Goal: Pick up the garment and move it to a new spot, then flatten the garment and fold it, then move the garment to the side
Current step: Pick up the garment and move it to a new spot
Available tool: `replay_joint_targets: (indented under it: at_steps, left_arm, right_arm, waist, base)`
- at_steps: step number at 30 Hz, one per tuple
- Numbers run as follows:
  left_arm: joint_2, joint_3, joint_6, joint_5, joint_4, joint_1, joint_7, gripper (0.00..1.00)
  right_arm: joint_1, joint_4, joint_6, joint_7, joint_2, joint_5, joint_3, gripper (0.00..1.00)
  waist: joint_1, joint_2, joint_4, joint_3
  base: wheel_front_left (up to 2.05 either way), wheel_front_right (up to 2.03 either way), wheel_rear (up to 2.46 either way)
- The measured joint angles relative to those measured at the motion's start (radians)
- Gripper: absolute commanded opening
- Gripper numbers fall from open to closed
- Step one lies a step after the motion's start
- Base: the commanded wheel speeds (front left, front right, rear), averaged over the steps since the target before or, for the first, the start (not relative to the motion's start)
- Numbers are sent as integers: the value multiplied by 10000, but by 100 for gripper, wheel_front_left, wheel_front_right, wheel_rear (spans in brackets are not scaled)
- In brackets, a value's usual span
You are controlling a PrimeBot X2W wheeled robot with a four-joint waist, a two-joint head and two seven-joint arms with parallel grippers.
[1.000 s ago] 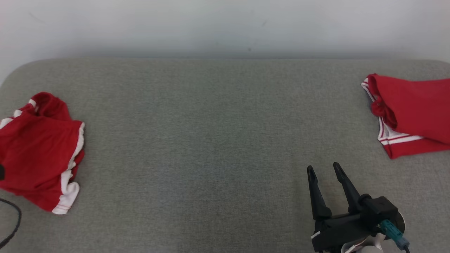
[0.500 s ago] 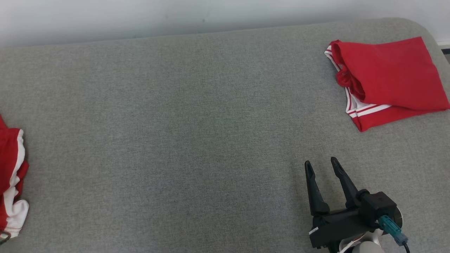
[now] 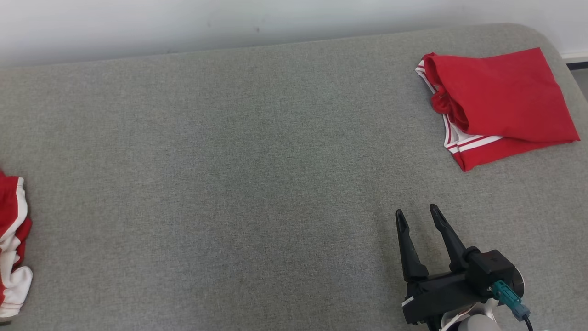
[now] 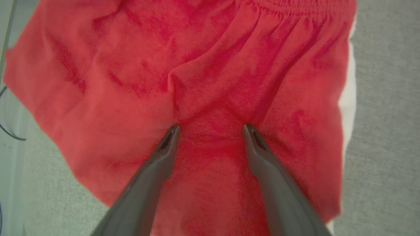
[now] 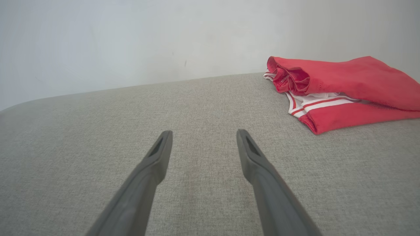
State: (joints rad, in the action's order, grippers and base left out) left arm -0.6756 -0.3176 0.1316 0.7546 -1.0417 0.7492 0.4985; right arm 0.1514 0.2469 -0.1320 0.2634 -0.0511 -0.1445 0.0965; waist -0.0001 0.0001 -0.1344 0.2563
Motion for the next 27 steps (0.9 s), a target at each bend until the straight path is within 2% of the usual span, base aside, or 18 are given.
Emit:
replay_joint_targets:
  at_steps: [4,5,6,7,8,17,27]
  left_arm:
    - [-17,-88,0,205,-140,74,125,100]
    - [-27,-148,-2,213,-138,76,121,95]
    - [-35,-192,-2,213,-144,76,56,47]
    - [-27,-221,0,219,-150,75,-4,4]
    - [-15,-313,0,221,-75,65,-142,0]
    - [-186,-780,2,-69,541,90,-2345,0]
    - [-430,-1172,0,-182,1732,988,-5093,0]
  right_arm:
    - [4,-6,0,2,0,46,-40,100]
    - [5,-8,0,0,-2,48,-50,100]
    - [5,-8,0,0,0,52,-61,100]
    - [6,-8,0,0,0,54,-75,100]
    - [9,-6,0,2,0,54,-94,100]
    - [-57,84,0,0,0,69,-276,100]
    - [-269,268,0,0,0,-67,-282,100]
  waist:
    - [0,-1,-57,39]
    - [0,0,-63,46]
    - [0,0,-64,47]
    - [0,0,-62,46]
    - [0,0,-54,43]
    - [1,0,214,-212]
    - [0,-1,608,-895]
  base:
    - [0,0,0]
    - [0,0,0]
    - [0,0,0]
    - [0,0,0]
    - [0,0,0]
    - [0,0,0]
    - [0,0,0]
